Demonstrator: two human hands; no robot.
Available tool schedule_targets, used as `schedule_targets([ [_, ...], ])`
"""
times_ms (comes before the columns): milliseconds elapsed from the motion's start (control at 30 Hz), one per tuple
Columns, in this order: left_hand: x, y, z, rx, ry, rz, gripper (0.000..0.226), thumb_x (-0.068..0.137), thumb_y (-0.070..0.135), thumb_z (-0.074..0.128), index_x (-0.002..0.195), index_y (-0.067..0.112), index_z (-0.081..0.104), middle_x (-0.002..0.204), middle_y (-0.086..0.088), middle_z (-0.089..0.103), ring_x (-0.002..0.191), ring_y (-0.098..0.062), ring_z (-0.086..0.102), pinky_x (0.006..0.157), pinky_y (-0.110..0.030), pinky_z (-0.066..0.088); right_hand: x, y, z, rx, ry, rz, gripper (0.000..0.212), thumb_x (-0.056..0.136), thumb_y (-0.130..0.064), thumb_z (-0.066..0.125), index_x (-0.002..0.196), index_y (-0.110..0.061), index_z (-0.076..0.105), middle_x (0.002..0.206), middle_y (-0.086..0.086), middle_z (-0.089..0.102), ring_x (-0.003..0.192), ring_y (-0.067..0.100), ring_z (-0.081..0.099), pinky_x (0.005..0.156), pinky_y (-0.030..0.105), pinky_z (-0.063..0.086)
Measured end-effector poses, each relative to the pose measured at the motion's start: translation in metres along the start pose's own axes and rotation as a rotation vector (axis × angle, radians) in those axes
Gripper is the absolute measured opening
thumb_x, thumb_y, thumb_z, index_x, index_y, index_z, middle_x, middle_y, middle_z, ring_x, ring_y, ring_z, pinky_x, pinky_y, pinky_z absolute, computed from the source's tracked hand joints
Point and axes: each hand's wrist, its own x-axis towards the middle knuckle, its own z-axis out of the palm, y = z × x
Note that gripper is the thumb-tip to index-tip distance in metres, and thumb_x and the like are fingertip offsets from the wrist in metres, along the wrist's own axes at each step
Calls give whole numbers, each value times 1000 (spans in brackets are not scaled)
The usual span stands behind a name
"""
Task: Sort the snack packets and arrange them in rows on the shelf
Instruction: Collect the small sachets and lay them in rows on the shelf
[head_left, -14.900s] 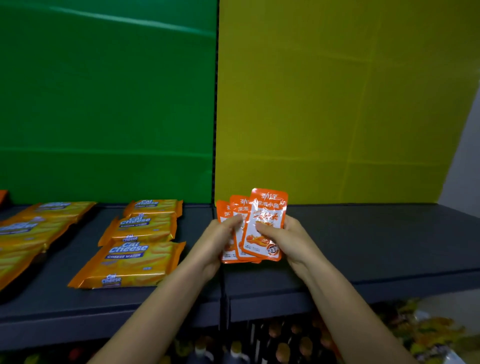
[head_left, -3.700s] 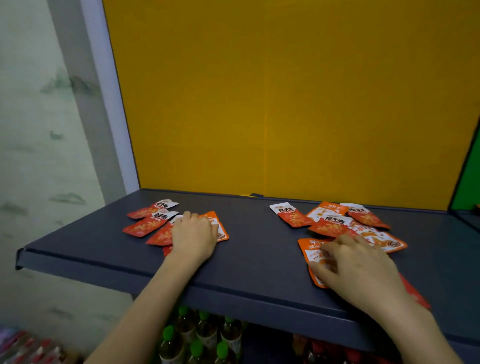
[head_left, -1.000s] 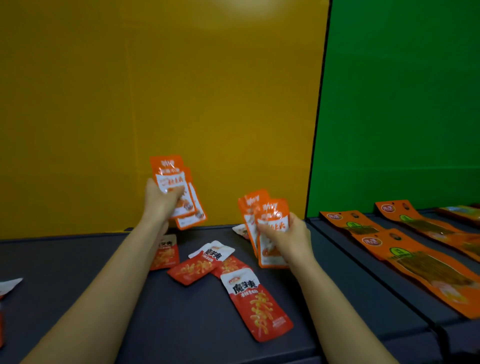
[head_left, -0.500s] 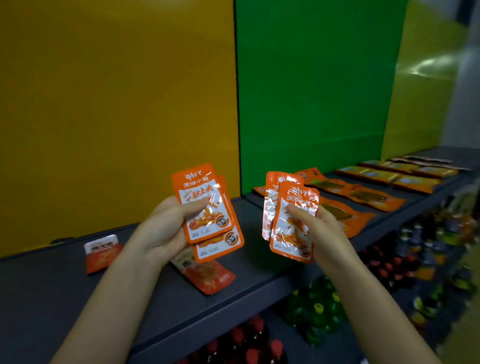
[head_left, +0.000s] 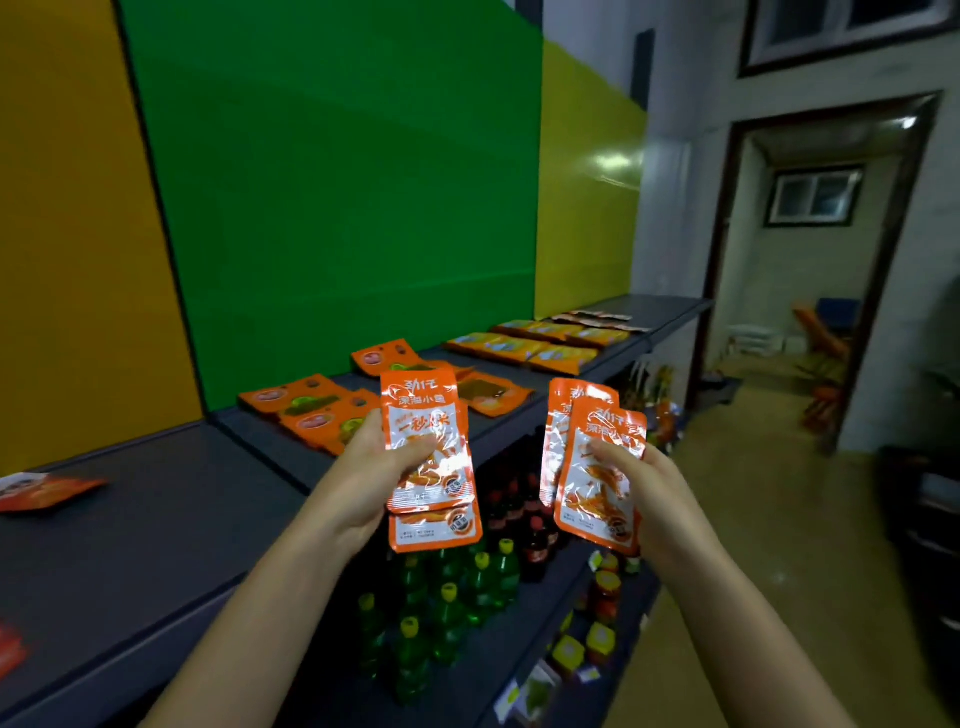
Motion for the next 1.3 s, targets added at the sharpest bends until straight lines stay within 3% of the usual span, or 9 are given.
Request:
schedule_targets([
  [200, 63, -33, 107, -19, -54, -53, 31, 90, 5, 55, 120, 13, 49, 106, -11, 66, 88, -25, 65, 79, -41, 53, 59, -9, -104, -70, 25, -26, 15, 90, -19, 59, 103, -12, 61, 89, 7, 72, 75, 22, 69, 62, 31, 52],
  [333, 102, -57, 166, 16, -99, -110, 31, 90, 6, 55, 120, 8, 50, 107, -13, 67, 86, -24, 66, 72, -35, 53, 96, -5, -154, -78, 36, 10, 22, 89, -18, 61, 109, -9, 60, 98, 12, 72, 83, 28, 70, 71, 35, 54],
  [467, 144, -77, 205, 66, -131, -153, 32, 90, 9, 57, 120, 10, 48, 107, -13, 68, 90, -27, 68, 75, -37, 54, 135, 5, -191, -58, 60, 39, 25, 87, -19, 63, 109, -8, 62, 94, 11, 74, 80, 28, 71, 74, 38, 55],
  [633, 208, -99, 255, 103, -173, -188, 31, 89, 9, 56, 120, 9, 50, 107, -14, 69, 92, -28, 69, 79, -39, 55, 192, 13, -220, -73, 54, 69, 21, 86, -19, 63, 106, -10, 62, 92, 10, 74, 77, 25, 72, 63, 31, 54],
  [800, 288, -112, 303, 85, -206, -174, 31, 90, 9, 55, 120, 13, 47, 109, -12, 67, 95, -28, 67, 86, -43, 54, 268, 8, -241, -84, 73, 42, 21, 86, -18, 63, 105, -9, 62, 93, 10, 74, 75, 22, 72, 62, 29, 56],
  [1000, 380, -116, 356, 80, -238, -175, 29, 92, 10, 53, 120, 14, 45, 106, -11, 66, 88, -24, 68, 70, -35, 55, 355, -8, -263, -105, 102, 2, 20, 86, -17, 63, 104, -8, 60, 88, 8, 74, 63, 14, 72, 51, 21, 54],
  [1167, 422, -121, 399, 77, -269, -216, 16, 92, 11, 52, 105, 20, 47, 95, -6, 67, 78, -20, 68, 63, -31, 53, 399, -7, -296, -110, 136, 14, 25, 86, -20, 63, 107, -7, 59, 95, 10, 74, 71, 17, 72, 58, 24, 55],
  [1300, 449, -126, 428, 112, -283, -218, 29, 92, 11, 51, 119, 13, 43, 107, -12, 66, 86, -25, 68, 72, -36, 56, 434, -7, -319, -108, 133, 21, 25, 87, -19, 63, 108, -7, 60, 95, 9, 74, 70, 16, 72, 60, 25, 56],
])
